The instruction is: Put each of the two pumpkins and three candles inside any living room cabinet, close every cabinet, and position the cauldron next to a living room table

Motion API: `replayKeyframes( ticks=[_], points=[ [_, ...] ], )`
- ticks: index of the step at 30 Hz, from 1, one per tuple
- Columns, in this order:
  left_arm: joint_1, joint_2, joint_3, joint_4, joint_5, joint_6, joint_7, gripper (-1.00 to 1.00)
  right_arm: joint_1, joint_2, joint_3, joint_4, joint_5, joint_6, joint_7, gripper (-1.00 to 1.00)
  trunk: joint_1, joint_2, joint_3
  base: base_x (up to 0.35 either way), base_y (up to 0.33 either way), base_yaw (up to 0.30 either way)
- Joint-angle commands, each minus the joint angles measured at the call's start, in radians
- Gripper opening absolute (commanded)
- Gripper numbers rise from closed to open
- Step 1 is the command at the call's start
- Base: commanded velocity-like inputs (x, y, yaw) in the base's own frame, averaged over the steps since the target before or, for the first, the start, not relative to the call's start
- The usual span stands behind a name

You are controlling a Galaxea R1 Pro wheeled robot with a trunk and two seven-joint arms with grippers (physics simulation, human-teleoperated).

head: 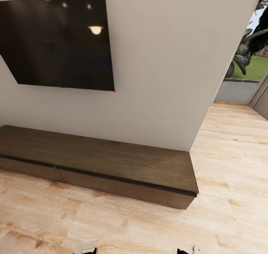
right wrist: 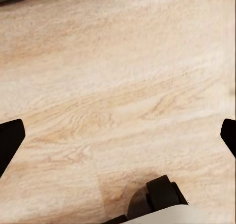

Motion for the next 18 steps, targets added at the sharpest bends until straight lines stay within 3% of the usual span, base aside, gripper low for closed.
replayKeyframes(
  ticks=[1,2,4,7,9,12,16,18],
  points=[
    [0.000,0.018,-0.004,-0.030,0.008,0.048,-0.009,1.00,0.002,-0.016,-0.005,0.001,-0.013,-0.008,-0.001,1.00,0.000,0.000,-0.001,0.000,0.000,0.000],
    [0.000,0.044,0.009,-0.100,0.017,0.152,-0.049,1.00,0.005,-0.039,-0.027,0.001,-0.025,-0.012,0.004,1.00,0.000,0.000,-0.001,0.000,0.000,0.000],
    [0.000,0.065,0.048,-0.237,0.048,0.374,-0.133,1.00,0.006,-0.062,-0.060,0.002,-0.063,-0.015,0.039,1.00,0.000,0.000,-0.001,0.000,0.000,0.000],
    [-0.001,0.077,0.113,-0.495,0.076,0.798,-0.211,1.00,0.008,-0.098,-0.081,0.017,-0.123,-0.014,0.135,1.00,0.000,0.000,-0.001,0.000,0.000,0.000],
    [-0.001,0.079,0.173,-0.688,0.085,1.009,-0.229,1.00,0.009,-0.127,-0.086,0.037,-0.169,-0.012,0.205,1.00,0.000,0.000,-0.001,0.000,0.000,0.000],
    [-0.001,0.073,0.250,-0.841,0.095,1.126,-0.241,1.00,0.009,-0.168,-0.089,0.069,-0.255,-0.009,0.288,1.00,0.000,0.000,-0.001,0.000,0.000,0.000],
    [0.000,0.034,0.274,-0.890,0.097,1.167,-0.245,1.00,0.008,-0.193,-0.090,0.085,-0.319,0.019,0.389,1.00,0.000,0.000,-0.001,0.000,0.000,0.000],
    [0.001,0.006,0.277,-0.898,0.097,1.174,-0.246,1.00,0.008,-0.196,-0.097,0.083,-0.329,0.090,0.436,1.00,0.004,-0.007,-0.004,0.000,0.000,0.000]
  ],
)
